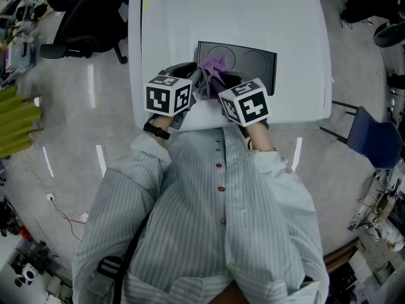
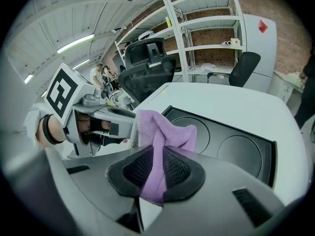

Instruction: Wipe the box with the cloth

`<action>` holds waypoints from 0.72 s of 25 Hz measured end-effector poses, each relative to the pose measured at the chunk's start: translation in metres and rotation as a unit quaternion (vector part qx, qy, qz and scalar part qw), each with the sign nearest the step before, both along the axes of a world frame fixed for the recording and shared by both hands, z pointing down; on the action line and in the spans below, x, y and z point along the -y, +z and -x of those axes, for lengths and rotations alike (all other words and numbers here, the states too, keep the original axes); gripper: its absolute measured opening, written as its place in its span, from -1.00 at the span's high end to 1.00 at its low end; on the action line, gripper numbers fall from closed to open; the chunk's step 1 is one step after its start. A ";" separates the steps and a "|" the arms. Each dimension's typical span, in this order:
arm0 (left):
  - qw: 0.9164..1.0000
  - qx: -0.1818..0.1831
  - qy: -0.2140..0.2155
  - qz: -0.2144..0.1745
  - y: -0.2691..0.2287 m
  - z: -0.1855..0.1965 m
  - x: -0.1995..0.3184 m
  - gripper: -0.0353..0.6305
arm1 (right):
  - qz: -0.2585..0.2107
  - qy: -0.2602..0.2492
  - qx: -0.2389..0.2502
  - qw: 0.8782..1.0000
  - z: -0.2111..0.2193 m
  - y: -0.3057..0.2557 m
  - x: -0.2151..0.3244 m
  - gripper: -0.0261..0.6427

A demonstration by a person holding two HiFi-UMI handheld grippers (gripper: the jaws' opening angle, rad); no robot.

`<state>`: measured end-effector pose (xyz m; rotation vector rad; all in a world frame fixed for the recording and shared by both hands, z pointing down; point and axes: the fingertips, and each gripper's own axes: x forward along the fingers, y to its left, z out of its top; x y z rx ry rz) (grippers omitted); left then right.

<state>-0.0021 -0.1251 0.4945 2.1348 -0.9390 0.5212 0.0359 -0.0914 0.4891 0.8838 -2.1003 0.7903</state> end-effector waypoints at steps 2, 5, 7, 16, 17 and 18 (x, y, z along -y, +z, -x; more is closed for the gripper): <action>1.000 0.001 0.000 -0.001 0.000 0.000 0.000 0.69 | 0.001 0.007 0.000 1.000 -0.008 0.000 -0.001 0.76; 1.000 0.001 0.000 -0.002 0.001 0.000 -0.001 0.69 | 0.002 0.019 -0.001 1.000 -0.021 0.001 -0.003 0.76; 1.000 0.002 -0.002 -0.002 0.001 0.000 -0.001 0.69 | 0.003 0.027 -0.002 1.000 -0.031 0.001 -0.004 0.76; 1.000 0.005 -0.006 -0.005 0.000 -0.001 -0.001 0.69 | 0.006 0.079 -0.014 0.997 -0.090 0.000 -0.010 0.76; 1.000 0.006 -0.007 -0.005 0.000 -0.001 -0.001 0.69 | 0.007 0.085 -0.018 0.996 -0.096 0.001 -0.011 0.76; 1.000 0.006 -0.007 -0.005 0.001 -0.001 -0.001 0.69 | 0.007 0.089 -0.022 0.996 -0.103 0.001 -0.011 0.76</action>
